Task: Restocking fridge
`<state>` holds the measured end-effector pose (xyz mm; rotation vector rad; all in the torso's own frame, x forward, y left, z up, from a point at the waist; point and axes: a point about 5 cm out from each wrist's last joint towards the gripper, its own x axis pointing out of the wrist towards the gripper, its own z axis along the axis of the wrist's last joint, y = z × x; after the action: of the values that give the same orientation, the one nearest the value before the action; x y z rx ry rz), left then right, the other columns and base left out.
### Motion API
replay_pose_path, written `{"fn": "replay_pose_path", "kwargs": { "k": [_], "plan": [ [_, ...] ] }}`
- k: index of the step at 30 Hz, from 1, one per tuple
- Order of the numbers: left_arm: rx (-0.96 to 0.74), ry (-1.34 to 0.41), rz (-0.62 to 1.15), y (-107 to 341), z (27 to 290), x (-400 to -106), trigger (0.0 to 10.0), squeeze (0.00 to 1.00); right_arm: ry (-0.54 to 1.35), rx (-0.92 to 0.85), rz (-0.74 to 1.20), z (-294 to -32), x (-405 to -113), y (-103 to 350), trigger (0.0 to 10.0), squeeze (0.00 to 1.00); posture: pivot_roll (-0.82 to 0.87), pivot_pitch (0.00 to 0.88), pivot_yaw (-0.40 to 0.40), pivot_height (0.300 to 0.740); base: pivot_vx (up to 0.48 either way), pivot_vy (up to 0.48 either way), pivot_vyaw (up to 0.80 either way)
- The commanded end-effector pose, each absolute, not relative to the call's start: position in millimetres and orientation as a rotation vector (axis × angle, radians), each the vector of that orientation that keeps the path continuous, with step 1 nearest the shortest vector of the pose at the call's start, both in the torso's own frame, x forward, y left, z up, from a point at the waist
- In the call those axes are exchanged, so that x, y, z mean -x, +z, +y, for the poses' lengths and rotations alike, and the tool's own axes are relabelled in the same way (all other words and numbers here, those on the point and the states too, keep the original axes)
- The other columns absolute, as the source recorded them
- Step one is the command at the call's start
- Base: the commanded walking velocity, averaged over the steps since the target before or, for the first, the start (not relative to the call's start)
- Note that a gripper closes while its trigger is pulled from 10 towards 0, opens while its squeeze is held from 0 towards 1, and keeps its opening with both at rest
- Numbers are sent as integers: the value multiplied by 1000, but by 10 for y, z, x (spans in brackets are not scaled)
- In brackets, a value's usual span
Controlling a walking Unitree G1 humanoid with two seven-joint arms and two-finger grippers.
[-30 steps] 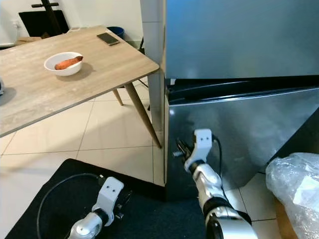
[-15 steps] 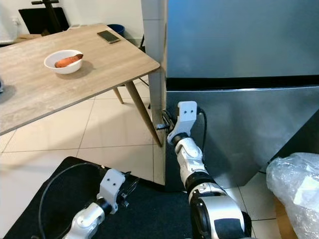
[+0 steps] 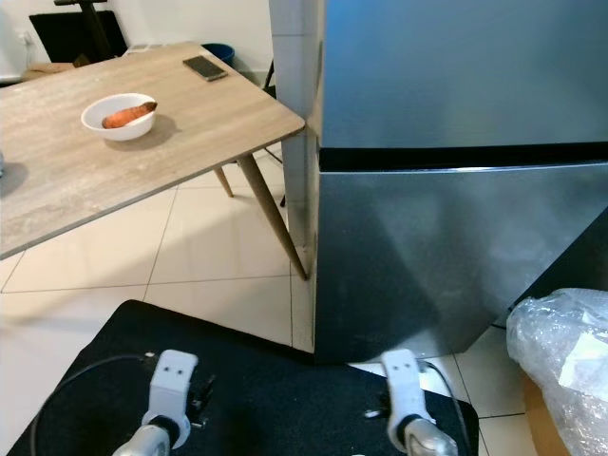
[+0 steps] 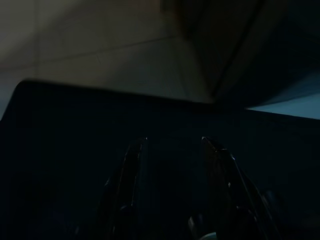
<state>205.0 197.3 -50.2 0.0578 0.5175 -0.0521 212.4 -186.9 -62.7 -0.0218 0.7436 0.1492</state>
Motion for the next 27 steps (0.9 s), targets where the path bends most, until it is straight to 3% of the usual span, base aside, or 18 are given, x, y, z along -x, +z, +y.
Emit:
{"fn": "replay_pose_path", "kwargs": {
  "k": [1, 9, 18, 27],
  "plan": [
    [-61, 20, 581, -554, 2134, -1979, 10000, 0, 120, 23, 793, -1850, -2033, -695, 10000, 0, -86, 81, 15, 738, 0, 0, 0],
    [-85, 35, 551, -480, 2102, -2140, 10000, 0, 223, 116, 799, -1710, -2059, -695, 10000, 0, -95, 85, -29, 738, 0, 0, 0],
    [-24, 54, 571, -549, 1934, -2087, 10000, 0, 186, 139, 846, -1705, -2021, -735, 10000, 0, -73, 78, -91, 738, 0, 0, 0],
    [-23, 100, 646, -646, 2045, -1924, 10000, 0, 173, 114, 860, -1739, -1964, -761, 10000, 0, -62, 45, -20, 738, 0, 0, 0]
  ]
}}
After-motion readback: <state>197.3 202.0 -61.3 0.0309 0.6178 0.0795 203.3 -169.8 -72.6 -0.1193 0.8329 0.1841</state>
